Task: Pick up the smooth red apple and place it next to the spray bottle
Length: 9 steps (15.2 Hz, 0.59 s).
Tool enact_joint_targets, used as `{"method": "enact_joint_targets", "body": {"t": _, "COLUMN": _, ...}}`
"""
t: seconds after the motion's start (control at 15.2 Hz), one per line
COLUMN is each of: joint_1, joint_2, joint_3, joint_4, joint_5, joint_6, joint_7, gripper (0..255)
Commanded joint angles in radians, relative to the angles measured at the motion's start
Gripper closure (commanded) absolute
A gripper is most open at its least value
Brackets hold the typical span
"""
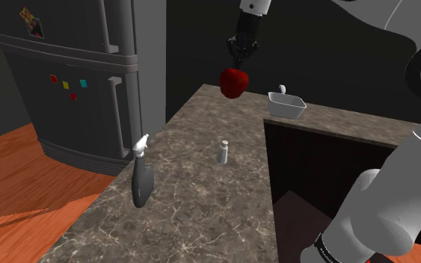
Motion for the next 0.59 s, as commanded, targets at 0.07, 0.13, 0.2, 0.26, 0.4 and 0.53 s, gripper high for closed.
{"method": "enact_joint_targets", "body": {"t": 0.07, "joint_1": 0.031, "joint_2": -0.01, "joint_3": 0.041, "joint_4": -0.017, "joint_5": -0.007, "joint_6": 0.005, "joint_7": 0.073, "gripper": 255}}
{"method": "enact_joint_targets", "body": {"t": 0.13, "joint_1": 0.042, "joint_2": -0.01, "joint_3": 0.055, "joint_4": -0.017, "joint_5": -0.008, "joint_6": 0.004, "joint_7": 0.098, "gripper": 255}}
{"method": "enact_joint_targets", "body": {"t": 0.2, "joint_1": 0.053, "joint_2": -0.009, "joint_3": 0.069, "joint_4": -0.015, "joint_5": -0.01, "joint_6": 0.003, "joint_7": 0.123, "gripper": 255}}
{"method": "enact_joint_targets", "body": {"t": 0.26, "joint_1": 0.064, "joint_2": -0.006, "joint_3": 0.083, "joint_4": -0.013, "joint_5": -0.012, "joint_6": 0.002, "joint_7": 0.147, "gripper": 255}}
{"method": "enact_joint_targets", "body": {"t": 0.4, "joint_1": 0.085, "joint_2": 0.002, "joint_3": 0.111, "joint_4": -0.003, "joint_5": -0.015, "joint_6": -0.001, "joint_7": 0.196, "gripper": 255}}
{"method": "enact_joint_targets", "body": {"t": 0.53, "joint_1": 0.107, "joint_2": 0.014, "joint_3": 0.139, "joint_4": 0.012, "joint_5": -0.019, "joint_6": -0.006, "joint_7": 0.245, "gripper": 255}}
